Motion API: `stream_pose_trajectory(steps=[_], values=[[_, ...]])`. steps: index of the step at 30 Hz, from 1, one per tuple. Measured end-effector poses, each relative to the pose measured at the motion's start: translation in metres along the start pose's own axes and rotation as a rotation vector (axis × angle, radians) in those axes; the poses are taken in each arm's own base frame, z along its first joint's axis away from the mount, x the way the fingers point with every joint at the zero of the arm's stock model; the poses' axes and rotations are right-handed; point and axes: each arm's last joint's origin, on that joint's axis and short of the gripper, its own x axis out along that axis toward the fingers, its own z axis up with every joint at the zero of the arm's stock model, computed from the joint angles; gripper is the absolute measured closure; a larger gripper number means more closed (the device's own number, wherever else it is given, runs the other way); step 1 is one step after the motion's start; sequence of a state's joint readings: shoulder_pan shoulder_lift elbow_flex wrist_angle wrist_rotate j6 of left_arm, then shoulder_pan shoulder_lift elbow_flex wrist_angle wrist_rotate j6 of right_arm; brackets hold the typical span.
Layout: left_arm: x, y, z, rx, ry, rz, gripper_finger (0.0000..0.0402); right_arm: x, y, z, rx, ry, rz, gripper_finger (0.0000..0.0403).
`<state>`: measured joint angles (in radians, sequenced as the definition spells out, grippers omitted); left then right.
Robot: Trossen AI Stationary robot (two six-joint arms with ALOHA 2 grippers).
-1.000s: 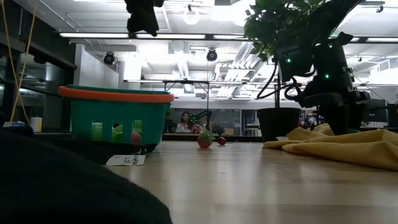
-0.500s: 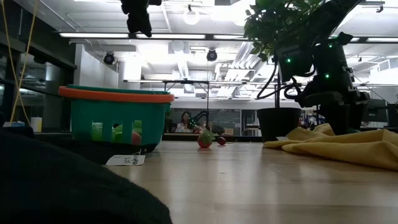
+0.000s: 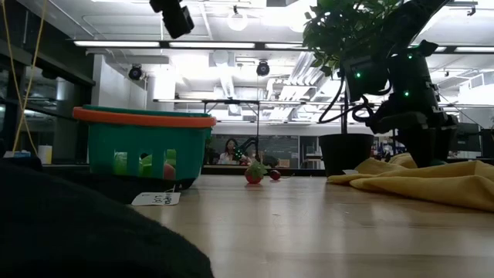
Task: Pick and placing Produce into tupperware
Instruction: Put the green pepper in the green basket
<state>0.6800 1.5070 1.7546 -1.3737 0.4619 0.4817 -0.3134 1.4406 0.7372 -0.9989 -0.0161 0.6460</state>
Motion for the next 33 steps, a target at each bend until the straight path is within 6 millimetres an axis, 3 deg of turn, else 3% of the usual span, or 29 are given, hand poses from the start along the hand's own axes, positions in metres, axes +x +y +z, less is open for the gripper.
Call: stream_pose_trajectory(steps=[12,25,33], values=[[0.000,-0.002,-0.001,0.028,-0.003,-0.047,0.0291,0.000,0.004,0.000,-0.036,0.012,0.052,0.0154],[0.000,-0.002,-0.004,0.049,0.040,-0.021,0.0291,0.000,0.026,-0.015,-0.121,-0.007,0.080,0.0154],[0.000,-0.002,-0.004,0.044,0.040,-0.020,0.0291,-0.012,0.032,-0.024,-0.082,-0.086,0.159,0.0154]])
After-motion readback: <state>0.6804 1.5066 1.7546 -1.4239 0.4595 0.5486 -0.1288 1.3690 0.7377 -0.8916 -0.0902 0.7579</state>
